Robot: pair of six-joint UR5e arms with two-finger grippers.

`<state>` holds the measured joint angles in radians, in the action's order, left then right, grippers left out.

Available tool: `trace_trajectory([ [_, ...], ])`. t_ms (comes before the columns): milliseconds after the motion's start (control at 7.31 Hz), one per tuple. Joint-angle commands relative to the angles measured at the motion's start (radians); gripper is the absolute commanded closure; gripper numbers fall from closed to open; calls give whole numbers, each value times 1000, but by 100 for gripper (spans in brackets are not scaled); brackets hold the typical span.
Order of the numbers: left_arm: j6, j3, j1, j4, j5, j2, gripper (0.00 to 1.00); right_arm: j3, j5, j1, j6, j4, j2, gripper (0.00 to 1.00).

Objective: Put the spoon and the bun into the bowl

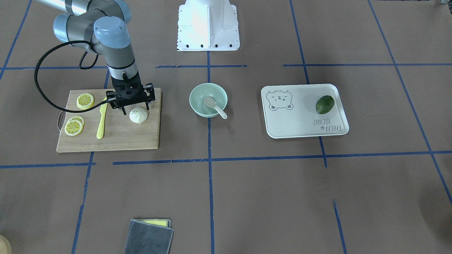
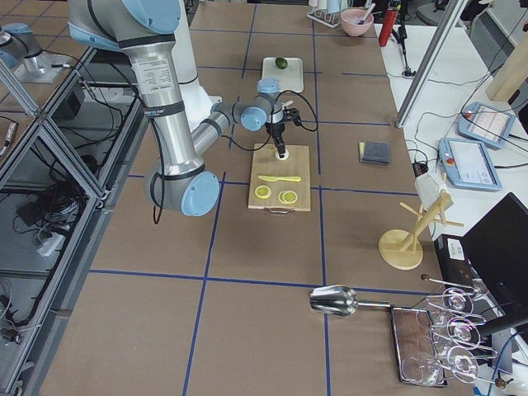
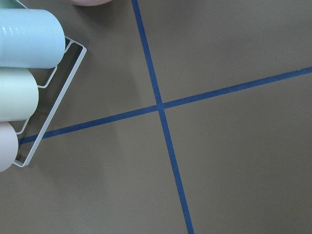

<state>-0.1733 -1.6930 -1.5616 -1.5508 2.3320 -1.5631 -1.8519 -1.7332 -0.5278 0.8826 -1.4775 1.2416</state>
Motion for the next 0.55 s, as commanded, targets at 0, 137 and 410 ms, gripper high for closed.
trace_trajectory([
  [0, 0, -2, 0, 0, 0, 0, 0, 0, 1, 3, -1, -4, -1, 100],
  [137, 0, -7, 0, 1, 0, 0, 0, 0, 1, 5, 1, -4, -4, 100],
  [410, 0, -8, 0, 3, 0, 0, 0, 0, 1, 8, 41, -13, -109, 100],
])
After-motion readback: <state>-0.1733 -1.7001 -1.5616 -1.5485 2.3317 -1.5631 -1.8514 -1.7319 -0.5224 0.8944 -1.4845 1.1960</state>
